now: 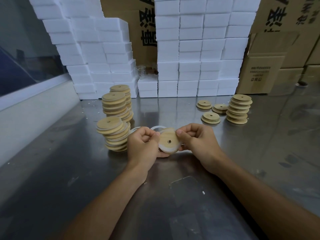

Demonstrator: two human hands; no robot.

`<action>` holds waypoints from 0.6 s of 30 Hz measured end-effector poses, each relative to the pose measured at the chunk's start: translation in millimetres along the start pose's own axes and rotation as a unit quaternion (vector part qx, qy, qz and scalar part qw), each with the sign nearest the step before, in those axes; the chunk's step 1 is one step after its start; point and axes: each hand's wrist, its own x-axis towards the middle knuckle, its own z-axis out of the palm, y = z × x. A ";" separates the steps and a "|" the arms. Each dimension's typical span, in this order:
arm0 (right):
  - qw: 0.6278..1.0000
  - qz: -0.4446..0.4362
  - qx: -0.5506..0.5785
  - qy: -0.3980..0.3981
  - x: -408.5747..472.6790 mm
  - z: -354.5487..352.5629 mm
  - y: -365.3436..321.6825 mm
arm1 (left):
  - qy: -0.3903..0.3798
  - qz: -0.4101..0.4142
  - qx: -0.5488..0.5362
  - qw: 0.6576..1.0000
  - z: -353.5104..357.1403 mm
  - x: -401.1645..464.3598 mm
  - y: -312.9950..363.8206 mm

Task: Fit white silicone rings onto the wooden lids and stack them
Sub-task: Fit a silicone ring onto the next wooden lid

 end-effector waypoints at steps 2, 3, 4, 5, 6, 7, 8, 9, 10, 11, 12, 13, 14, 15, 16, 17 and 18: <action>1.000 0.013 0.006 0.000 0.0 1.5 -0.2 | 0.003 -0.006 -0.017 1.000 -0.4 -0.4 1.7; 1.000 0.020 0.015 -0.003 0.0 1.8 -0.1 | 0.000 -0.009 -0.031 0.999 -0.3 -1.1 2.2; 0.999 0.028 0.027 -0.008 0.1 2.0 -0.2 | -0.007 -0.013 -0.049 0.999 0.5 -2.1 2.3; 0.999 0.035 0.040 -0.009 0.0 1.8 -0.4 | -0.015 -0.018 -0.068 0.997 1.6 -4.1 3.1; 0.998 0.041 0.050 -0.007 -0.1 1.5 -0.6 | -0.023 -0.021 -0.083 0.996 3.1 -5.7 3.7; 0.998 0.044 0.053 0.001 -0.1 1.2 -0.2 | -0.030 -0.025 -0.091 0.995 4.2 -7.0 3.7; 0.998 0.040 0.047 0.010 -0.2 1.1 0.9 | -0.038 -0.027 -0.092 0.995 5.0 -7.5 2.9; 0.999 0.025 0.030 0.020 0.0 1.4 2.6 | -0.047 -0.026 -0.086 0.995 5.2 -7.2 2.0; 0.999 -0.001 -0.001 0.033 -0.2 1.5 4.5 | -0.057 -0.019 -0.076 0.995 4.8 -6.3 1.5; 0.997 -0.038 -0.047 0.047 -0.2 1.7 5.5 | -0.068 -0.004 -0.057 0.996 3.7 -5.3 0.7; 0.990 -0.083 -0.099 0.056 -0.4 1.4 5.9 | -0.080 0.017 -0.025 0.996 1.9 -3.7 -0.9; 0.979 -0.131 -0.146 0.052 -0.8 0.4 5.3 | -0.095 0.046 0.017 0.994 -0.5 -1.7 -3.0; 0.966 -0.176 -0.186 0.037 -1.4 -0.5 3.9 | -0.114 0.079 0.061 0.988 -2.2 -0.1 -4.4; 0.952 -0.215 -0.218 0.017 -2.5 -1.7 2.1 | -0.137 0.109 0.102 0.979 -3.3 -0.4 -4.7; 0.939 -0.244 -0.244 -0.003 -3.3 -2.2 0.5 | -0.156 0.135 0.139 0.969 -4.3 -0.5 -6.1; 0.929 -0.262 -0.260 -0.020 -4.1 -2.4 -0.9 | -0.163 0.146 0.157 0.963 -4.7 -0.6 -7.1; 0.924 -0.272 -0.266 -0.032 -4.1 -2.2 -2.2 | -0.162 0.152 0.153 0.963 -4.4 -0.1 -7.9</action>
